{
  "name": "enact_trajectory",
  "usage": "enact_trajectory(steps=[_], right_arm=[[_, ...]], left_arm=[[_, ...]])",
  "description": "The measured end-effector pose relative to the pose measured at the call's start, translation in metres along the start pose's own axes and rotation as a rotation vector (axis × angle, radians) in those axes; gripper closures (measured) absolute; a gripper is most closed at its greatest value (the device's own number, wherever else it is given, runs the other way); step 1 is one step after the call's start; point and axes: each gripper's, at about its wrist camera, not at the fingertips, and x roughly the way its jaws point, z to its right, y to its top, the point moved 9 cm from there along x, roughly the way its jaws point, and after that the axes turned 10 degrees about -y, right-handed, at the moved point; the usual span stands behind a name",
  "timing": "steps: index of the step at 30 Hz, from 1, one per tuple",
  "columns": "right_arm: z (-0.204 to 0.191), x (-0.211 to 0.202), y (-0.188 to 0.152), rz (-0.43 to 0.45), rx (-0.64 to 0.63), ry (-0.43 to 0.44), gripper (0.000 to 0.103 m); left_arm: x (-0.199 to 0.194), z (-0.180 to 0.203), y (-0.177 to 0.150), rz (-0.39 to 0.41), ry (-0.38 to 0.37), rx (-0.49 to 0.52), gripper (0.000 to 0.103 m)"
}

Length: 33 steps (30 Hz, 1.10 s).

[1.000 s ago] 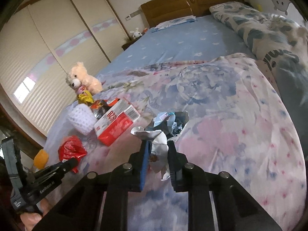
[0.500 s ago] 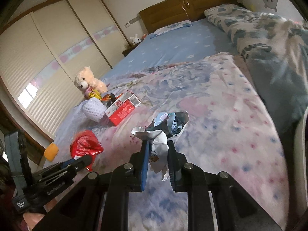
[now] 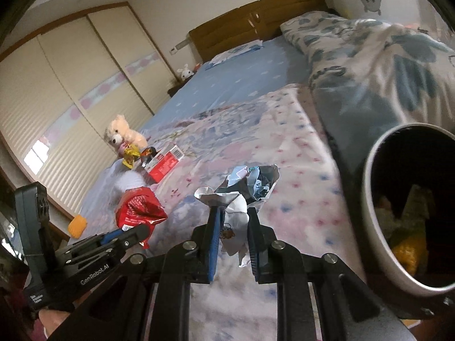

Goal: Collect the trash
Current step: 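Carry the chip bag and crumpled paper over the trash bin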

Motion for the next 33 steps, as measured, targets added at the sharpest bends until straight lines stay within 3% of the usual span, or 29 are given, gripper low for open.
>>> enact_trajectory(steps=[33], right_arm=[[0.115,-0.073,0.009,0.107,0.138,-0.160,0.085]], left_arm=[[0.022,0.123,0.005,-0.040,-0.111,0.180,0.085]])
